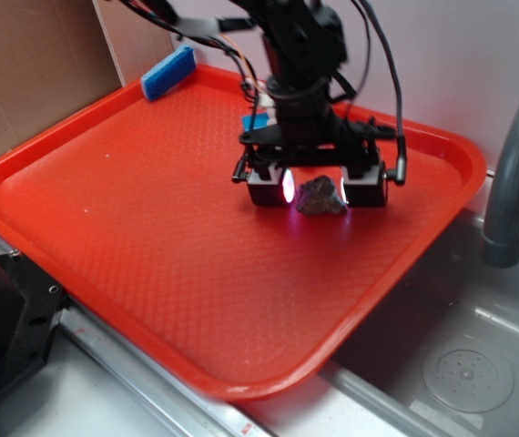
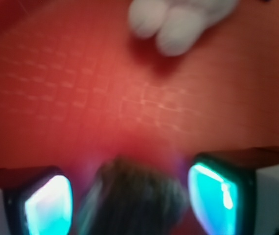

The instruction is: Grab the rock.

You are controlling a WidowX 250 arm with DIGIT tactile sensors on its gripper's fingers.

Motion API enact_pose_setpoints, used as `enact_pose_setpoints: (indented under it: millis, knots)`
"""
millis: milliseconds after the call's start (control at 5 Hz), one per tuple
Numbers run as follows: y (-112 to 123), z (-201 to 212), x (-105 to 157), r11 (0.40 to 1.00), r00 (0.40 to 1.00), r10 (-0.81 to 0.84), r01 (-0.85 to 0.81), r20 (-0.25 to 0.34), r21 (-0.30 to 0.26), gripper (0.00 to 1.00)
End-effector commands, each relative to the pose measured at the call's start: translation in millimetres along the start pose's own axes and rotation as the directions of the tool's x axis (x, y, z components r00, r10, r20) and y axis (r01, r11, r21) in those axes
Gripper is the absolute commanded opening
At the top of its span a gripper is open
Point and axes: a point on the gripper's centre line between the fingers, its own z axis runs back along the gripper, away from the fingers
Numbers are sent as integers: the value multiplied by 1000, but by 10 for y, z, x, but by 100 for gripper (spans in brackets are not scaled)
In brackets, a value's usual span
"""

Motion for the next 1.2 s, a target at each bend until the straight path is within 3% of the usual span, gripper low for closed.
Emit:
enact_pose_setpoints:
  millis: [0,200,400,600,800,1000]
  knots:
    - [-24,417,35,986,986,-168,167,8,22,0]
    - [329,967,-49,956,958,-272,280,89,-92,0]
    - [713,1441,-231,948,978,-163,191,130,-255,0]
    - [947,1620,-353,931,976,-157,196,148,-309,0]
    - [1162,1826,-358,951,979,-129,167,158,-261,0]
    - [1242,1774,-89,972,989,-104,123,105,-202,0]
